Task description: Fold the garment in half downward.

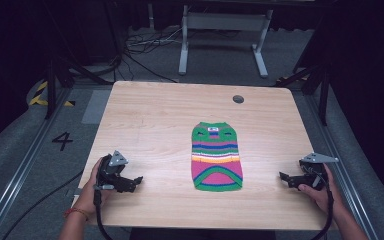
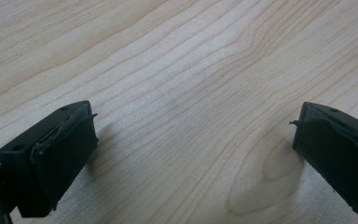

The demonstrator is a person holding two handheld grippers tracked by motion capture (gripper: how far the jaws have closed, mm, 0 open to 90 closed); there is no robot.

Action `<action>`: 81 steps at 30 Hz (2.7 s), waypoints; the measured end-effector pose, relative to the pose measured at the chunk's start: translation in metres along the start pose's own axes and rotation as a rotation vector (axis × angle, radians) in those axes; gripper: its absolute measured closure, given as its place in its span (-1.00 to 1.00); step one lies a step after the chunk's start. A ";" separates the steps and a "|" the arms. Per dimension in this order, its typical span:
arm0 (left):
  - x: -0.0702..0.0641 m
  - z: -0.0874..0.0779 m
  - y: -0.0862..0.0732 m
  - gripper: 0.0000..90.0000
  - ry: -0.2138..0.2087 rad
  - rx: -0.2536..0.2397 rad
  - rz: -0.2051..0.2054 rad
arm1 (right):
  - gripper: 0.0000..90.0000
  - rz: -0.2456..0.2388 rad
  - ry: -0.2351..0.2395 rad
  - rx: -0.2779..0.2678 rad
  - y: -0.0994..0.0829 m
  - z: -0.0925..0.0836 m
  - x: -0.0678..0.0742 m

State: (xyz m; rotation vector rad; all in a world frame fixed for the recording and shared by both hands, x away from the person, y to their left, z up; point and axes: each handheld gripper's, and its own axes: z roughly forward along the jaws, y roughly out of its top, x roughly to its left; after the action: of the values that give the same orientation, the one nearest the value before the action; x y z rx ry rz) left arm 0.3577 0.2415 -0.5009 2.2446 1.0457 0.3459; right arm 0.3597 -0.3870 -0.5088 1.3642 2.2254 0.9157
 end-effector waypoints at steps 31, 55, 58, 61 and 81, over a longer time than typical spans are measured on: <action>-0.006 0.003 0.019 -0.62 0.050 0.004 0.007 | -0.55 -0.028 0.049 -0.002 0.014 -0.008 -0.009; -0.095 0.059 0.097 -0.47 -0.088 -0.053 0.209 | -0.05 -0.357 0.247 -0.058 0.084 0.028 0.095; -0.106 0.067 0.101 -0.45 -0.130 -0.061 0.236 | 0.01 -0.388 0.271 -0.058 0.086 0.035 0.107; -0.112 0.071 0.103 -0.40 -0.162 -0.064 0.262 | 0.04 -0.389 0.289 -0.056 0.086 0.037 0.111; -0.124 0.081 0.102 -0.03 -0.224 -0.049 0.317 | 0.46 -0.423 0.389 0.017 0.067 0.045 0.127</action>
State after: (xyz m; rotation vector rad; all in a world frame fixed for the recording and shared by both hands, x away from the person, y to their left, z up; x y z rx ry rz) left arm 0.3760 0.0622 -0.4945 2.3410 0.5611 0.2410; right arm 0.3721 -0.2372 -0.4921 0.7100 2.6669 1.0674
